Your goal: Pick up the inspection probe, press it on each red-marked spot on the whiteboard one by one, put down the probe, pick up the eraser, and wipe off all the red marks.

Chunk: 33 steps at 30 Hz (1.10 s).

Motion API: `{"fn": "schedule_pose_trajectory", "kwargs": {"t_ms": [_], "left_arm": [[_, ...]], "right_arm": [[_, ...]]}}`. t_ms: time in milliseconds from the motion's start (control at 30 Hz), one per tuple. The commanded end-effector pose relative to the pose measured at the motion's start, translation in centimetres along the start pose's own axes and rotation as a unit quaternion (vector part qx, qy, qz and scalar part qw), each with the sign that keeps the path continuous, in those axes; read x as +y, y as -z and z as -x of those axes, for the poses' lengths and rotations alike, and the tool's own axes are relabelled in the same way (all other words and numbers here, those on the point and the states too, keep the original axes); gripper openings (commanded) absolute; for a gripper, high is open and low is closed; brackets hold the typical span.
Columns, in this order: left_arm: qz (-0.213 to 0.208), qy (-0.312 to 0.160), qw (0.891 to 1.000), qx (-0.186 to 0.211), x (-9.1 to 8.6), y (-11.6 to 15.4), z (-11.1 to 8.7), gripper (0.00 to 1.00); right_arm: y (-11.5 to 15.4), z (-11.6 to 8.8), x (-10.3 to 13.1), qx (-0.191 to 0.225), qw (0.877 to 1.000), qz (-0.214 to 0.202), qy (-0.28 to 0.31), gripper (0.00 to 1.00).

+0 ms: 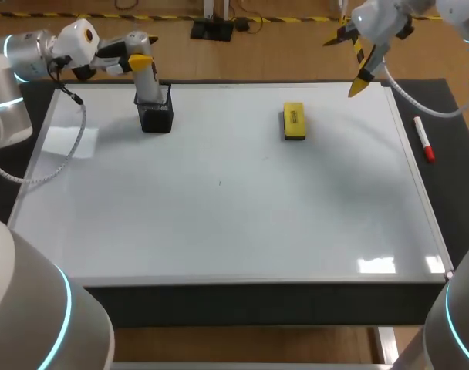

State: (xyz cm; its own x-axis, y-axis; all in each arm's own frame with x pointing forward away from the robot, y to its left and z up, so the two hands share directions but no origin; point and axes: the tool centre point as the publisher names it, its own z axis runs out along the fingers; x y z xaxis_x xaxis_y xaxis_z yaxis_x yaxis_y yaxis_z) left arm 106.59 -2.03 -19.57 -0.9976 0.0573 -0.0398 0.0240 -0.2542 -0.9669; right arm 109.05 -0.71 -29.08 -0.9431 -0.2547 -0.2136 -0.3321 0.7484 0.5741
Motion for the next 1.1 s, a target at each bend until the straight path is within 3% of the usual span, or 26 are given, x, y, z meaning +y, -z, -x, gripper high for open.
{"fn": "schedule_pose_trajectory", "kwargs": {"t_ms": [33, 367, 1100], "left_arm": [[-0.002, 0.002, 1.0, 0.004, 0.4, 0.0, 0.5, 0.0], [-0.003, 0.002, 1.0, 0.008, 1.6, -0.3, 1.2, 0.0], [0.012, 0.0, 1.0, 0.008, 4.0, -0.2, 0.9, 0.0]], "right_arm": [[0.1, 0.0, 0.0, 0.001, 1.0, -0.002, 0.0, 1.0], [0.1, 0.0, 0.0, 0.001, 1.0, -0.002, 0.0, 1.0], [0.1, 0.0, 0.0, 0.001, 1.0, -0.002, 0.0, 1.0]]}}
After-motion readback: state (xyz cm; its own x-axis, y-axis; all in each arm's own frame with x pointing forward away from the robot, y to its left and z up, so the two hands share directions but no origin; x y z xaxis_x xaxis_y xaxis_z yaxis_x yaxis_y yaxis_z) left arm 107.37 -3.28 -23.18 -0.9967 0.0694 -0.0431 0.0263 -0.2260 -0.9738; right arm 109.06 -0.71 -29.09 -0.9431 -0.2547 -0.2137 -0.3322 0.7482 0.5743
